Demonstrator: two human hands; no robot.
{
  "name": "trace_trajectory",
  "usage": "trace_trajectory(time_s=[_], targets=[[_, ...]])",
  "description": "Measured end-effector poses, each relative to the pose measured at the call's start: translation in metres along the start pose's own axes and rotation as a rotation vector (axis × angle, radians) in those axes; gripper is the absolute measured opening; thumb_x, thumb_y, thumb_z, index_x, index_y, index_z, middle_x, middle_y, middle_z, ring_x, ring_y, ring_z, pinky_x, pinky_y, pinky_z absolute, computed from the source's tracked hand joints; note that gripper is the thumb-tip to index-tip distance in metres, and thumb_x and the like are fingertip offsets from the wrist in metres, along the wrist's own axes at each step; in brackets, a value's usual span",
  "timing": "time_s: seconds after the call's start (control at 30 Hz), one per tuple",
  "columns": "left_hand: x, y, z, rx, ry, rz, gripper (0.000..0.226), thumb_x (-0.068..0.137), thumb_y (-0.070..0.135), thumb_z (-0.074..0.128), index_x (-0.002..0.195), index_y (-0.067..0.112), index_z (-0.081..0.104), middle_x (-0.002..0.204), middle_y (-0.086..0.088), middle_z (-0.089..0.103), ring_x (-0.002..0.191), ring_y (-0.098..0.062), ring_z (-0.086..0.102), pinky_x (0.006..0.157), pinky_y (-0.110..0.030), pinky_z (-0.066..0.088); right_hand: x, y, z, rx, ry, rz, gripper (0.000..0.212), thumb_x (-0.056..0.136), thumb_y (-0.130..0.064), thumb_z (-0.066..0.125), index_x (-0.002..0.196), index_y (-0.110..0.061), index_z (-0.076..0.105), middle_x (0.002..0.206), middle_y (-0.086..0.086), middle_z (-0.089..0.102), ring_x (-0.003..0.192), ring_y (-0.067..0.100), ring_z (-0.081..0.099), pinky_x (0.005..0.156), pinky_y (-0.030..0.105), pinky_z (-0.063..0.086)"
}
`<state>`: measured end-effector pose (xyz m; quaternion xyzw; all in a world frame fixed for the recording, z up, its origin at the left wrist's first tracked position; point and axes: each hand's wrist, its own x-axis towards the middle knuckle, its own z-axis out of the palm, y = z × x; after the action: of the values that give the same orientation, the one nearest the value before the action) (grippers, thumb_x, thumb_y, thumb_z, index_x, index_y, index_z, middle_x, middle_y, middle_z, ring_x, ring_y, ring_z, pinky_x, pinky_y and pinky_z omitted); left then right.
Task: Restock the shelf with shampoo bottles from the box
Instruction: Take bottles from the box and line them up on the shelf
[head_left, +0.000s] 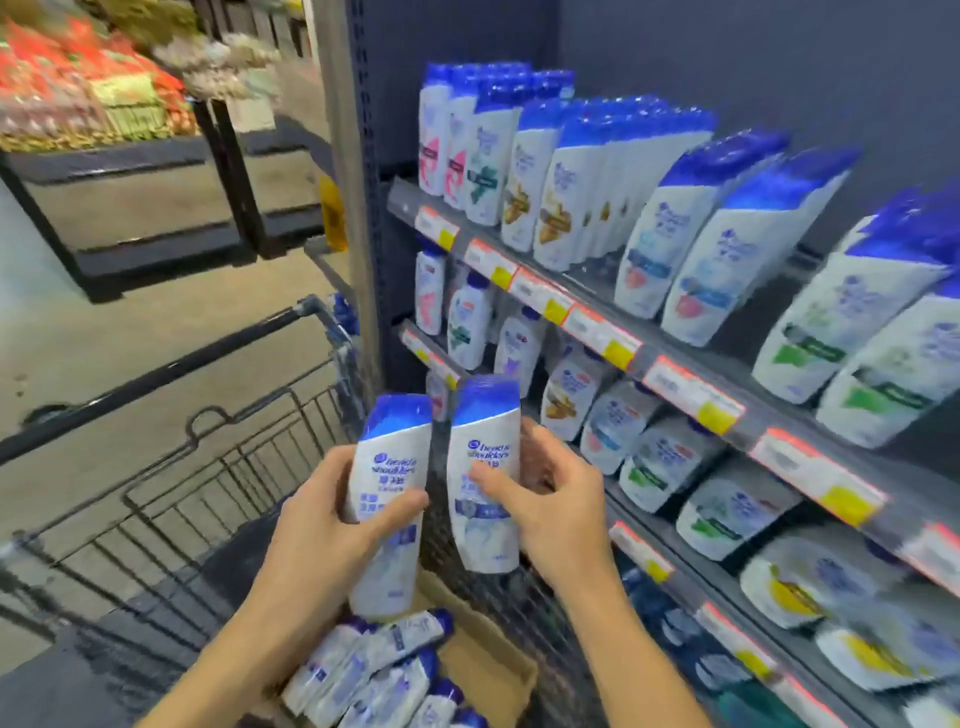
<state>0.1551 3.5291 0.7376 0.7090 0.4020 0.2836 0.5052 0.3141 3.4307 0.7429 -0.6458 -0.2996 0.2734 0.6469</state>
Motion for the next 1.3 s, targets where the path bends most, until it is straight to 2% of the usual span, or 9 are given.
trace_trajectory(time_s=[0.13, 0.23, 0.4, 0.57, 0.7, 0.9, 1.0, 1.17, 1.3], targets=[[-0.022, 0.076, 0.030, -0.026, -0.015, 0.114, 0.036, 0.060, 0.032, 0.078, 0.092, 0.027, 0.063, 0.081, 0.009, 0.074, 0.067, -0.009, 0.068, 0.051, -0.021, 0.053, -0.028, -0.071, -0.070, -0.007, 0.033, -0.117, 0.034, 0.074, -0.010, 0.080, 0.098, -0.033, 0.071, 0.089, -0.008, 0.077, 0.083, 0.014, 0.073, 0.072, 0.032, 0.060], [-0.040, 0.121, 0.059, -0.004, -0.026, 0.191, 0.031, 0.062, 0.023, 0.081, 0.087, 0.027, 0.064, 0.078, 0.010, 0.074, 0.058, -0.004, 0.066, 0.049, -0.015, 0.051, -0.047, -0.108, -0.122, -0.042, 0.067, -0.193, 0.032, 0.074, -0.012, 0.081, 0.098, -0.031, 0.071, 0.086, -0.010, 0.077, 0.079, 0.011, 0.072, 0.070, 0.029, 0.059], [-0.069, 0.183, 0.110, 0.002, -0.046, 0.301, 0.038, 0.054, 0.029, 0.081, 0.088, 0.033, 0.065, 0.078, 0.010, 0.075, 0.059, -0.004, 0.067, 0.051, -0.017, 0.053, -0.070, -0.144, -0.189, -0.067, 0.106, -0.267, 0.034, 0.072, -0.018, 0.082, 0.103, -0.028, 0.071, 0.089, -0.010, 0.076, 0.080, 0.009, 0.071, 0.075, 0.032, 0.059], [-0.080, 0.223, 0.154, -0.040, -0.112, 0.357, 0.036, 0.054, 0.027, 0.082, 0.086, 0.022, 0.065, 0.078, 0.004, 0.076, 0.061, -0.007, 0.069, 0.050, -0.018, 0.054, -0.087, -0.162, -0.245, -0.059, 0.178, -0.306, 0.038, 0.071, -0.018, 0.083, 0.104, -0.031, 0.070, 0.091, -0.008, 0.075, 0.079, 0.005, 0.070, 0.069, 0.023, 0.058], [-0.084, 0.248, 0.181, -0.092, -0.195, 0.386, 0.046, 0.051, 0.048, 0.087, 0.089, 0.031, 0.066, 0.082, 0.001, 0.077, 0.070, -0.014, 0.073, 0.058, -0.030, 0.059, -0.094, -0.172, -0.282, -0.097, 0.282, -0.342, 0.042, 0.069, -0.022, 0.084, 0.108, -0.030, 0.069, 0.095, -0.006, 0.072, 0.081, 0.006, 0.069, 0.066, 0.021, 0.056], [-0.076, 0.276, 0.222, -0.079, -0.315, 0.417, 0.050, 0.050, 0.042, 0.091, 0.091, 0.030, 0.066, 0.083, 0.005, 0.077, 0.072, -0.011, 0.073, 0.064, -0.037, 0.060, -0.095, -0.173, -0.317, -0.131, 0.412, -0.333, 0.043, 0.074, -0.024, 0.080, 0.113, -0.030, 0.064, 0.106, -0.006, 0.067, 0.088, 0.002, 0.067, 0.064, 0.016, 0.054], [-0.065, 0.292, 0.243, -0.070, -0.353, 0.441, 0.045, 0.054, 0.037, 0.081, 0.095, 0.028, 0.065, 0.082, 0.008, 0.077, 0.071, -0.010, 0.073, 0.064, -0.037, 0.060, -0.078, -0.170, -0.336, -0.111, 0.483, -0.322, 0.038, 0.077, -0.020, 0.078, 0.111, -0.029, 0.064, 0.103, -0.006, 0.071, 0.087, 0.003, 0.068, 0.064, 0.019, 0.055], [-0.036, 0.319, 0.276, -0.081, -0.454, 0.543, 0.053, 0.046, 0.048, 0.089, 0.090, 0.032, 0.065, 0.078, 0.012, 0.076, 0.067, -0.009, 0.073, 0.061, -0.035, 0.058, -0.030, -0.154, -0.358, -0.051, 0.704, -0.346, 0.039, 0.080, -0.014, 0.075, 0.111, -0.031, 0.059, 0.101, -0.004, 0.073, 0.081, 0.001, 0.068, 0.060, 0.008, 0.049], [-0.002, 0.337, 0.292, -0.109, -0.507, 0.629, 0.045, 0.049, 0.053, 0.085, 0.085, 0.039, 0.062, 0.075, 0.018, 0.074, 0.063, -0.004, 0.071, 0.054, -0.027, 0.057, 0.023, -0.128, -0.369, -0.009, 0.893, -0.346, 0.042, 0.081, -0.016, 0.071, 0.113, -0.039, 0.057, 0.108, -0.006, 0.070, 0.094, 0.008, 0.068, 0.080, 0.031, 0.059]])
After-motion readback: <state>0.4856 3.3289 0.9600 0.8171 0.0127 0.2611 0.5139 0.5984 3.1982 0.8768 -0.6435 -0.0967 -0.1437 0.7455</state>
